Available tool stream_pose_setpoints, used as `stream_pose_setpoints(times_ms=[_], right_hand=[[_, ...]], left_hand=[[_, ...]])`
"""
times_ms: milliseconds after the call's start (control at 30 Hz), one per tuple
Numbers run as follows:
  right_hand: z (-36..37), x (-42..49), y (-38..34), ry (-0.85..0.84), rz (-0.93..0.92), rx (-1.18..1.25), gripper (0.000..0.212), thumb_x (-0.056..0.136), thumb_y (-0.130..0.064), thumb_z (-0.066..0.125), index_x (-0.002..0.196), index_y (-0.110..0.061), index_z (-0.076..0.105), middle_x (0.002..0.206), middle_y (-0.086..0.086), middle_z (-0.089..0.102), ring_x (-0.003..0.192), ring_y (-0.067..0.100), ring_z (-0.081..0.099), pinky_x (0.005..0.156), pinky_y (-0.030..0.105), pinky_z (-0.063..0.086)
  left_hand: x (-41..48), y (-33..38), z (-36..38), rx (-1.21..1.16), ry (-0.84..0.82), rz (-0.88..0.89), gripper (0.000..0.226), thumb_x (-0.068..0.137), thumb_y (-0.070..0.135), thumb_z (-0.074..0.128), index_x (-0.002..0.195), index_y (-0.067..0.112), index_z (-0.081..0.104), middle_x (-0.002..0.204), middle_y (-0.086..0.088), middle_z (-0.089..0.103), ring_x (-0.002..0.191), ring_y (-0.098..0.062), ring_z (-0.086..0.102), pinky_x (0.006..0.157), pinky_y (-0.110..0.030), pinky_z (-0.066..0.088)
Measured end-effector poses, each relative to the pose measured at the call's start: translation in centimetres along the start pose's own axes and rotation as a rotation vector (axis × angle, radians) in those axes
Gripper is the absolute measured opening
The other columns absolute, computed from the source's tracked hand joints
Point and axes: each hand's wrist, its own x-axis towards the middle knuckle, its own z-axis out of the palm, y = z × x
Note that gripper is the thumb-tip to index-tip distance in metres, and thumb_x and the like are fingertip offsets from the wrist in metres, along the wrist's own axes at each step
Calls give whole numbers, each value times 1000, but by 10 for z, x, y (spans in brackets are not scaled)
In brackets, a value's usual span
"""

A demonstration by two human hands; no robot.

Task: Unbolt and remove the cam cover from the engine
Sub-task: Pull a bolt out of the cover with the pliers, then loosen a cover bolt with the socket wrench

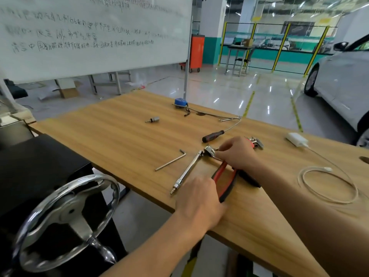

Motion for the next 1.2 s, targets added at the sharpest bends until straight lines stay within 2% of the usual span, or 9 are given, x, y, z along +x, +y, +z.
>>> stream_pose_setpoints(times_ms=[167, 333, 400, 467, 600, 733, 900, 1033, 1200], right_hand=[[5, 19, -10, -74, -94, -424, 20, 77, -17, 75, 83, -30, 61, 87, -9, 65, 75, 10, 59, 51, 25, 45], [0, 27, -8, -100, -18, -554, 19, 79, -9, 68, 95, -20, 66, 91, -1, 63, 77, 19, 60, 58, 30, 51], [0, 24, -5, -68, -32, -564, 18, 80, -11, 67, 96, -20, 69, 94, 1, 65, 81, 22, 61, 64, 33, 56], [2, 19, -7, 1, -74, -535, 14, 83, -22, 69, 97, -19, 67, 95, 0, 65, 84, 23, 62, 60, 32, 52], [4, 11, -41, 113, -198, -331, 11, 81, -33, 70, 87, -25, 67, 87, -4, 66, 79, 16, 60, 54, 26, 43], [0, -1, -90, 109, -198, 52, 16, 82, -40, 72, 73, -27, 67, 69, -10, 66, 65, 11, 63, 58, 30, 53], [-1, -10, -166, 194, -215, 497, 27, 85, -46, 71, 93, -21, 69, 83, -2, 67, 71, 12, 60, 60, 30, 50], [33, -59, -285, -260, -483, 756, 38, 87, -56, 65, 95, -19, 69, 65, -5, 52, 55, 10, 46, 50, 29, 38], [73, -176, -443, -512, -1029, 970, 36, 96, -26, 63, 63, -16, 58, 50, -7, 48, 46, 7, 42, 49, 24, 36]], left_hand=[[-3, -6, 5, 48, 25, 18, 54, 77, 63, 70, 104, 18, 61, 93, 2, 46, 91, -20, 55, 75, -32, 49], [25, -15, -9, -50, 17, -50, 63, 77, 79, 56, 93, 18, 64, 87, 4, 57, 78, -15, 60, 62, -31, 51], [47, -29, -21, 51, 45, -82, 50, 84, 67, 60, 97, 19, 64, 89, 4, 56, 76, -14, 55, 59, -30, 46], [62, -41, -30, 214, -84, -136, 35, 88, 46, 68, 110, 18, 61, 90, 0, 52, 77, -17, 53, 59, -31, 41], [78, -48, -34, 228, -402, -191, 30, 90, 19, 67, 117, 7, 62, 96, -8, 64, 95, -27, 68, 75, -34, 56], [73, -51, -62, 67, -481, -191, 25, 95, 14, 60, 115, -1, 63, 79, -10, 61, 70, -21, 64, 56, -28, 48], [29, -91, -164, -283, -149, -243, 23, 98, 32, 61, 90, 13, 70, 80, -1, 68, 65, -10, 58, 57, -24, 41], [-49, -139, -284, -254, 171, -266, 29, 98, 33, 61, 89, 8, 72, 80, -18, 70, 63, -18, 56, 64, -36, 48], [-183, -179, -396, -15, 339, -372, 25, 97, 30, 64, 76, 17, 67, 60, -3, 66, 52, -13, 59, 58, -37, 50]])
